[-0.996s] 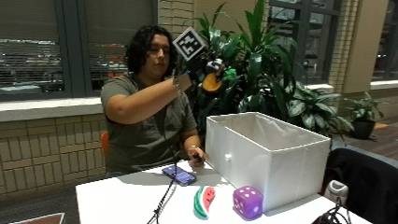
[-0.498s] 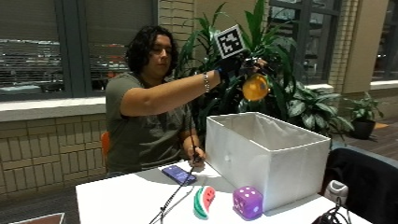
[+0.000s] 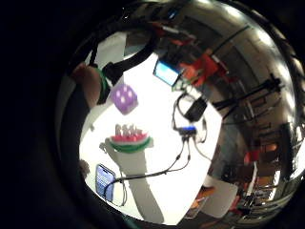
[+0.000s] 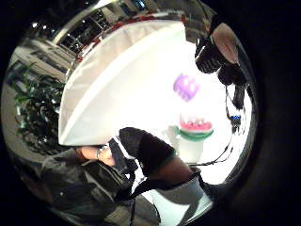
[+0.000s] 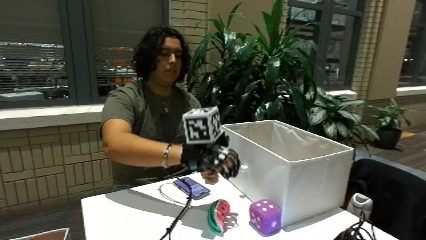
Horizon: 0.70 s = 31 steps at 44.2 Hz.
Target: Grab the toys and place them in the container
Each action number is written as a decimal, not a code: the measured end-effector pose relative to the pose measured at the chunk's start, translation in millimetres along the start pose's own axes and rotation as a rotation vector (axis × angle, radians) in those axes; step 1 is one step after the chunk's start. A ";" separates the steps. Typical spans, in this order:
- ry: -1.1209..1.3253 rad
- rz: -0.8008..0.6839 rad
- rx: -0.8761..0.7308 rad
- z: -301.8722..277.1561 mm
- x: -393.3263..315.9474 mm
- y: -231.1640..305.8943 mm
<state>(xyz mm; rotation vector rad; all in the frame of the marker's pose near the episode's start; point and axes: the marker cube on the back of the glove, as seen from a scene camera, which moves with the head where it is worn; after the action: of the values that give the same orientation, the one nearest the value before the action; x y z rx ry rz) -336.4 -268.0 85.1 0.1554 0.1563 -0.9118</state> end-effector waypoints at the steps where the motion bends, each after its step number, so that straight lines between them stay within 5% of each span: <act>1: -0.020 -0.008 -0.032 14.2 6.6 2.0; 10: -0.095 -0.028 -0.220 129.7 -6.8 32.8; 16: -0.023 -0.087 -0.007 160.5 -3.3 30.7; 24: -0.146 -0.046 0.253 122.0 -4.7 32.0; 31: -0.216 -0.079 0.433 13.1 -25.2 31.2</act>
<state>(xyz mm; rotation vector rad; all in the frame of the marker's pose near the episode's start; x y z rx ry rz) -325.8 -232.3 105.0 0.4522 -0.2400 -1.0253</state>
